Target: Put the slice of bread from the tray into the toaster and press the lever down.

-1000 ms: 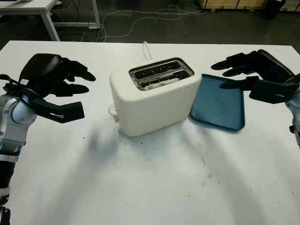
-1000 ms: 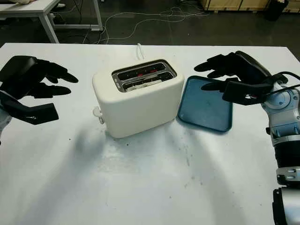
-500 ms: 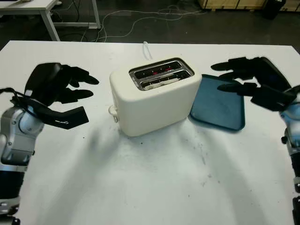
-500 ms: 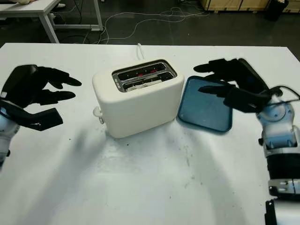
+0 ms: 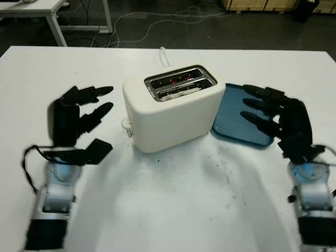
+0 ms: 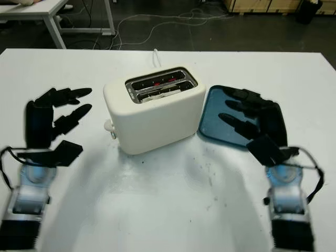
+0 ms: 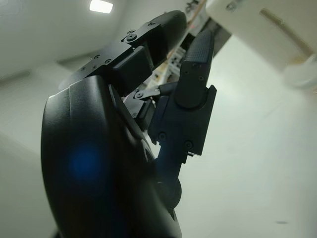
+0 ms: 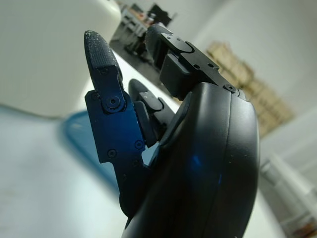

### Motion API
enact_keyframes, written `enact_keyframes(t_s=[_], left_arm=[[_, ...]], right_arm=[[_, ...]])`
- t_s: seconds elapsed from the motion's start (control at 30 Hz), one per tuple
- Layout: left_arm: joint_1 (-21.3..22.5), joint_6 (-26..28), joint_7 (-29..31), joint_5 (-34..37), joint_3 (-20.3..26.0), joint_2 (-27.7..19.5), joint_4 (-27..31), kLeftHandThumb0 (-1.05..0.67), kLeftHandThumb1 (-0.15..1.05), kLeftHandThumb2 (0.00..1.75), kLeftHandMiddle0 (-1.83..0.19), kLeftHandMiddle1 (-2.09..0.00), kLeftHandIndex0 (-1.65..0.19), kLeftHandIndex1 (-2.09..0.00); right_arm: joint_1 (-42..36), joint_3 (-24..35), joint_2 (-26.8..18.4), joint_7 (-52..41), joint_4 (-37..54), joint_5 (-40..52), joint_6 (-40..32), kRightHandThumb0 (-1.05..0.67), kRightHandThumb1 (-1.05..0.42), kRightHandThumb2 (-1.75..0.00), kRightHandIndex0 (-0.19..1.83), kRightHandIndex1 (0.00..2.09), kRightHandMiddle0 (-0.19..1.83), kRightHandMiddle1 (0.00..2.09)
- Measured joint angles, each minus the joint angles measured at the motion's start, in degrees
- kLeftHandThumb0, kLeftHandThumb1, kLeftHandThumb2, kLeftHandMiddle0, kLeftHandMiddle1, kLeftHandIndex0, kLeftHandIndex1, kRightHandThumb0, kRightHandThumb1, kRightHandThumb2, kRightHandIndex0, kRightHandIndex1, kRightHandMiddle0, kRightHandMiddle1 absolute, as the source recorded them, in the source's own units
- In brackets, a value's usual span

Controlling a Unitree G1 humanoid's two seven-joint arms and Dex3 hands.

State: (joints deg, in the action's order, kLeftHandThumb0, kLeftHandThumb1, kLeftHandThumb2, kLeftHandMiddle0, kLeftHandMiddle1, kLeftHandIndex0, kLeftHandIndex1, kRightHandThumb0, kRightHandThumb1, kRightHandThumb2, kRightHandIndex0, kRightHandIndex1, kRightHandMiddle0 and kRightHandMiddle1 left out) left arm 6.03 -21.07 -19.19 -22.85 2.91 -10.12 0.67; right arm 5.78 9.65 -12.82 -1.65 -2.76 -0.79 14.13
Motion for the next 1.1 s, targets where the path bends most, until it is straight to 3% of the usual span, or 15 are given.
enact_keyframes(t_s=[0.13, 0.33, 1.1], left_arm=[[-3.2, 0.0, -0.1, 0.3, -3.0, 3.8, 0.4, -0.47, 0.92, 0.22, -0.39, -0.93, -0.71, 0.0], [-4.5, 0.0, -1.2, -1.2, -3.5, 4.9, 0.1, -0.46, 0.92, 0.23, -0.38, -0.87, -0.65, 0.0], [-4.0, 4.1, -2.5, -2.7, -0.9, 4.9, 0.6, -0.5, 0.92, 0.23, -0.39, -0.73, -0.61, 0.0]], right_arm=[[-3.1, -2.1, 4.2, 0.9, 0.6, -0.1, -1.2, -0.54, -0.92, -0.09, 0.64, 0.0, 0.58, 0.0], [-4.3, -5.0, 6.4, 1.0, 3.1, -0.2, -3.8, -0.53, -0.92, -0.1, 0.59, 0.0, 0.54, 0.0], [-3.7, -4.9, 7.4, 1.8, 2.9, -0.5, -3.8, -0.53, -0.92, -0.06, 0.64, 0.01, 0.6, 0.01]])
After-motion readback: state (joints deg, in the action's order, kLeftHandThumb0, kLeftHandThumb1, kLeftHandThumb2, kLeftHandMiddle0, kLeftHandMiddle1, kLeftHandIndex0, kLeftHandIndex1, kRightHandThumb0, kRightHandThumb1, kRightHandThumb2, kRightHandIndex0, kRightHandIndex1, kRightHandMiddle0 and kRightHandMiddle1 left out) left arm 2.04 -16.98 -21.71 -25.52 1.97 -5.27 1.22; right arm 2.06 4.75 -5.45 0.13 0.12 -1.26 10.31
